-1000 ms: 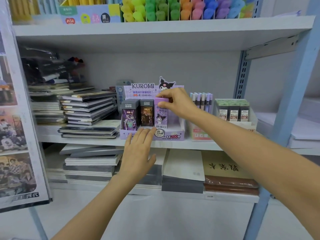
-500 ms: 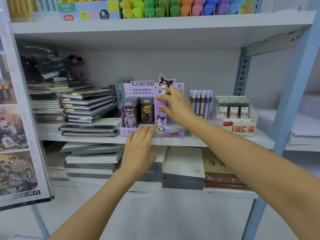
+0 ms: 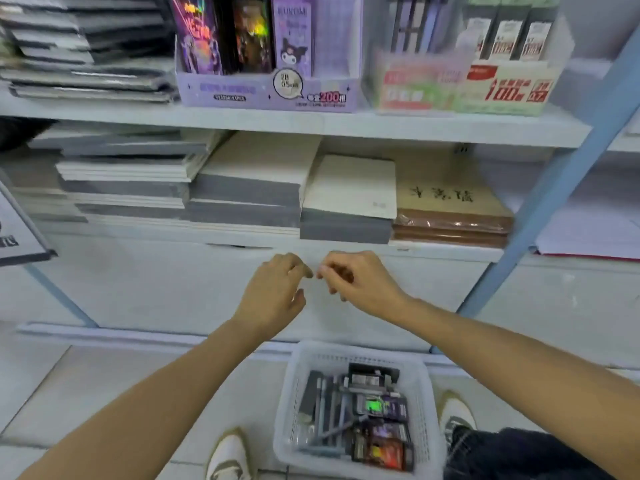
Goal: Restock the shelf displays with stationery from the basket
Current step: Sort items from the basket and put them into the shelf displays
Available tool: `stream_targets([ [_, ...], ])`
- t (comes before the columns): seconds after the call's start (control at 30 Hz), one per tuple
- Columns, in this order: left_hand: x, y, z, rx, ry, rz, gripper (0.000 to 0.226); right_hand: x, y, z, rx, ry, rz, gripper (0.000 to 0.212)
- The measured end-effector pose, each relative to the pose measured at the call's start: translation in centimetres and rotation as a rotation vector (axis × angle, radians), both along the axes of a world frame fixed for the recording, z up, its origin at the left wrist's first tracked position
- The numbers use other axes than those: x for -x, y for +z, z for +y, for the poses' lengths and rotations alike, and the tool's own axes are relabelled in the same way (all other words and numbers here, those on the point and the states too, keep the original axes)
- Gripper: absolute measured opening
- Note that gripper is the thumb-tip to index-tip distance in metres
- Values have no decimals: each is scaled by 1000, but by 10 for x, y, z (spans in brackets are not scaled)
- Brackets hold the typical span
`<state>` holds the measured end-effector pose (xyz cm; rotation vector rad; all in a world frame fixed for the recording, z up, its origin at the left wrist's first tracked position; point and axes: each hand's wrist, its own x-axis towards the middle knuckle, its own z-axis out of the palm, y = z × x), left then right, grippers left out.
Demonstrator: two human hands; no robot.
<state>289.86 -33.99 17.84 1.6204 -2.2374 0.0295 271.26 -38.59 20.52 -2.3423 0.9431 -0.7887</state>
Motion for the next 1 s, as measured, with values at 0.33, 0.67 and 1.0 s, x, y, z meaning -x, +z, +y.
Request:
stream_targets([
  [0.33, 14, -204, 51, -682, 151, -154, 59, 65, -242, 21, -529, 6, 625, 31],
  [0.67, 22, -242, 75, -559, 204, 85, 58, 102, -307, 45, -505, -168, 772, 77],
  [1.0, 33, -245, 70, -543, 286, 69, 49, 104, -290, 24, -666, -74, 584, 16],
])
